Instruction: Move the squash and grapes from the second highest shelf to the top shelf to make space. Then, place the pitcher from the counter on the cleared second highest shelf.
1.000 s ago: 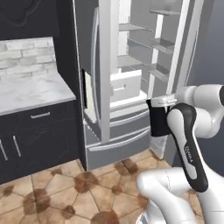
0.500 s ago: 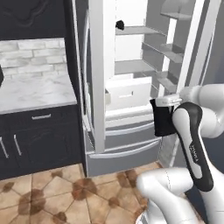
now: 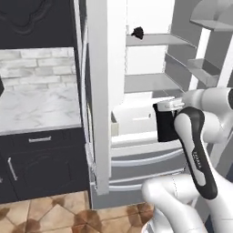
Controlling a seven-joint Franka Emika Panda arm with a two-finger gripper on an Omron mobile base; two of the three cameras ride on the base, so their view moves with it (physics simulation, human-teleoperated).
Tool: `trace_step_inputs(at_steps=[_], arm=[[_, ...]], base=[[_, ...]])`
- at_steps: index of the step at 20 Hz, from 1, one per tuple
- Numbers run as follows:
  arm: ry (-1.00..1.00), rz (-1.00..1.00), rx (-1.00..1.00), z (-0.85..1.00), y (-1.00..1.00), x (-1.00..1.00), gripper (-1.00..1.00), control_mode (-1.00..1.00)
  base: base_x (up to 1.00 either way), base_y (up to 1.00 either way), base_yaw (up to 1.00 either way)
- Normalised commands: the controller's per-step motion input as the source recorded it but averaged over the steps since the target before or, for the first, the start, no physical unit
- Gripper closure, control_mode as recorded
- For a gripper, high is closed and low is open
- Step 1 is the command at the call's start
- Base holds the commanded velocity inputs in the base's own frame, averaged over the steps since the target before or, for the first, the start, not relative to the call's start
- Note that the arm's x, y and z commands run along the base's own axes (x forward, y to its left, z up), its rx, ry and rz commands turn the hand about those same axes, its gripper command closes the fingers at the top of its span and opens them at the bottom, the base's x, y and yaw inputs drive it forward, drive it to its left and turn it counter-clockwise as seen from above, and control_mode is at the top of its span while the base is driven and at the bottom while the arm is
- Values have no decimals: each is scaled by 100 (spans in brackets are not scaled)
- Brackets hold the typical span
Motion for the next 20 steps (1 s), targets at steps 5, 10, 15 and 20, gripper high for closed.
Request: trace_step_inputs(at_steps=[5, 10, 15, 20], arm=[[0, 0, 0, 0, 0, 0, 100, 100], [0, 0, 0, 0, 0, 0, 100, 100], [0, 0, 0, 0, 0, 0, 100, 100], [0, 0, 0, 0, 0, 0, 100, 100]], base=[[46, -49, -7], [64, 4, -17], [76, 14, -19], [74, 24, -19]])
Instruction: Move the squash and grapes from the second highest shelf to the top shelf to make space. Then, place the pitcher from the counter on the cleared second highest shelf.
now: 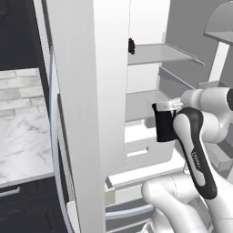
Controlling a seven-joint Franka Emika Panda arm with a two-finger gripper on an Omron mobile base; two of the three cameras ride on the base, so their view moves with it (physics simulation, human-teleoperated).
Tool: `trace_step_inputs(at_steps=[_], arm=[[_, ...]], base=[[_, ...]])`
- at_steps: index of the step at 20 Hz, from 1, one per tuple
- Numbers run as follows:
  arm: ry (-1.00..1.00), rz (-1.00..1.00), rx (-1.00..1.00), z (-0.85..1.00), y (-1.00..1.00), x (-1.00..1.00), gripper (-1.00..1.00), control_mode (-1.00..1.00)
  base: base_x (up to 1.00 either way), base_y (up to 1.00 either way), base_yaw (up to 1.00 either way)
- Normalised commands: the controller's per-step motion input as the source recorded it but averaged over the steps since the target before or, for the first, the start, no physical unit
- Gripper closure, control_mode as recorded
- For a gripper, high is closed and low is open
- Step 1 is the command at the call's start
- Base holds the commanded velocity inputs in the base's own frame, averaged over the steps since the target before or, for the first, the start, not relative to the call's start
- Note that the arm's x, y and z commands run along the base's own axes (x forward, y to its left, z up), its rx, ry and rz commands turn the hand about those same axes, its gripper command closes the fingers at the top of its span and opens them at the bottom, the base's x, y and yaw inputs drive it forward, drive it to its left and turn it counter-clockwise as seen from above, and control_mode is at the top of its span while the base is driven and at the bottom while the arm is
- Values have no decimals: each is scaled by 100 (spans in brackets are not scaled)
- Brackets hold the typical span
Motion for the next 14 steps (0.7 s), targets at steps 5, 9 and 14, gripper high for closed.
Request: trace_step_inputs(at_steps=[5, 9, 14], arm=[[0, 0, 0, 0, 0, 0, 100, 100], [1, -5, -7, -7, 44, 44, 100, -100], [-1, -4, -7, -2, 37, 16, 100, -100]], base=[[62, 44, -12], [0, 0, 0], [0, 0, 0]])
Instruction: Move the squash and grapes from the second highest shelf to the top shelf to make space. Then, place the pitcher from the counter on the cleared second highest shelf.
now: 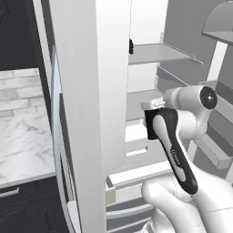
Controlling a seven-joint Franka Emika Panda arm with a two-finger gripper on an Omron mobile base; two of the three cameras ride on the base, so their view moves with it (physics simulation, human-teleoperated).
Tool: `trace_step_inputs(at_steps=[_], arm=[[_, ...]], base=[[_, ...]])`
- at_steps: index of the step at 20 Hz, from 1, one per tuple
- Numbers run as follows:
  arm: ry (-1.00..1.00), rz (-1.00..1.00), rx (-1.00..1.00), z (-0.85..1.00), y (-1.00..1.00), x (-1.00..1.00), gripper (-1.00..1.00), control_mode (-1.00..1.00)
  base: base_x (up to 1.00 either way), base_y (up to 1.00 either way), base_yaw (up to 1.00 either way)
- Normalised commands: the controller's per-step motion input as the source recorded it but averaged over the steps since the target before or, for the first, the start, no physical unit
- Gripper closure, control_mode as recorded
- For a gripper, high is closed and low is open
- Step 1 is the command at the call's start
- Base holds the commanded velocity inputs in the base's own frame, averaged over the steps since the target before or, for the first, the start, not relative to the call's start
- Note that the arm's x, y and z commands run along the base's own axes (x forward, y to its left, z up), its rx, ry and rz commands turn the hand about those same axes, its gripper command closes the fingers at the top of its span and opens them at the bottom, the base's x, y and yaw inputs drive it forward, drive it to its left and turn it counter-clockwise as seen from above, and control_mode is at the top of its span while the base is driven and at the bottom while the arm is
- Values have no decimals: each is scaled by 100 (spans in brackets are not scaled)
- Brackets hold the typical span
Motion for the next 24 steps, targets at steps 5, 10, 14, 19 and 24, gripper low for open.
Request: trace_step_inputs(at_steps=[5, 10, 14, 19, 24], arm=[[-15, 0, 0, 0, 0, 4, 100, -100], [-22, 0, -1, -2, 0, 10, 100, -100], [-13, 0, -1, -3, 0, 28, 100, -100], [-2, 0, 0, 0, 10, 44, 100, -100], [0, 0, 0, 0, 13, 48, 100, -100]], base=[[0, 0, 0], [0, 0, 0], [0, 0, 0], [0, 0, 0], [0, 0, 0]])
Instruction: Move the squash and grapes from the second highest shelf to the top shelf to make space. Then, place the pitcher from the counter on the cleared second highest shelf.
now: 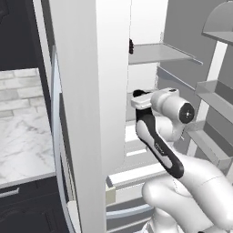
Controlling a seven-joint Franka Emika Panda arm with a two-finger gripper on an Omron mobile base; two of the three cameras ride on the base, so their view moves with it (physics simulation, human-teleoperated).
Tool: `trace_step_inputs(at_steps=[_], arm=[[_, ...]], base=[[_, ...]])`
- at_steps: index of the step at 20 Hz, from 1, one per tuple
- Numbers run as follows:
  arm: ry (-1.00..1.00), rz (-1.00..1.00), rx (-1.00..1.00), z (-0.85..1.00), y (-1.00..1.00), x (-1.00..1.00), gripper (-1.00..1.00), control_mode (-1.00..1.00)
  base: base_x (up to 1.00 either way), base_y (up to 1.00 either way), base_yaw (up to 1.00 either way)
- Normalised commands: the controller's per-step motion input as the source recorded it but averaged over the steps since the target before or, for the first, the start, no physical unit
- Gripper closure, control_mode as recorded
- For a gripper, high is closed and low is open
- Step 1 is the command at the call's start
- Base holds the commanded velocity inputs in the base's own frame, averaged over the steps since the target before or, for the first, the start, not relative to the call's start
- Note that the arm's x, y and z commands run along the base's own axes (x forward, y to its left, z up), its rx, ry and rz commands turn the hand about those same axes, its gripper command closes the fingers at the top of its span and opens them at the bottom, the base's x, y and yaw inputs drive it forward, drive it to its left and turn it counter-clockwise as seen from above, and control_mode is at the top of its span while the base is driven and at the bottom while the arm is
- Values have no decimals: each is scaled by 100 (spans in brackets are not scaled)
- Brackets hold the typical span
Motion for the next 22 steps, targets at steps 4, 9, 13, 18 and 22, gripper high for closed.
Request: trace_step_inputs(at_steps=[4, 9, 13, 18, 22], arm=[[0, 0, 0, 0, 11, 47, 100, -100], [0, 0, 0, 0, 7, 54, 100, -100], [0, 0, 1, 0, 1, 55, 100, -100], [0, 0, 3, 0, 0, 51, 100, -100], [-3, 0, 1, -16, 0, 50, 100, -100]], base=[[0, 0, 0], [0, 0, 0], [0, 0, 0], [0, 0, 0], [0, 0, 0]])
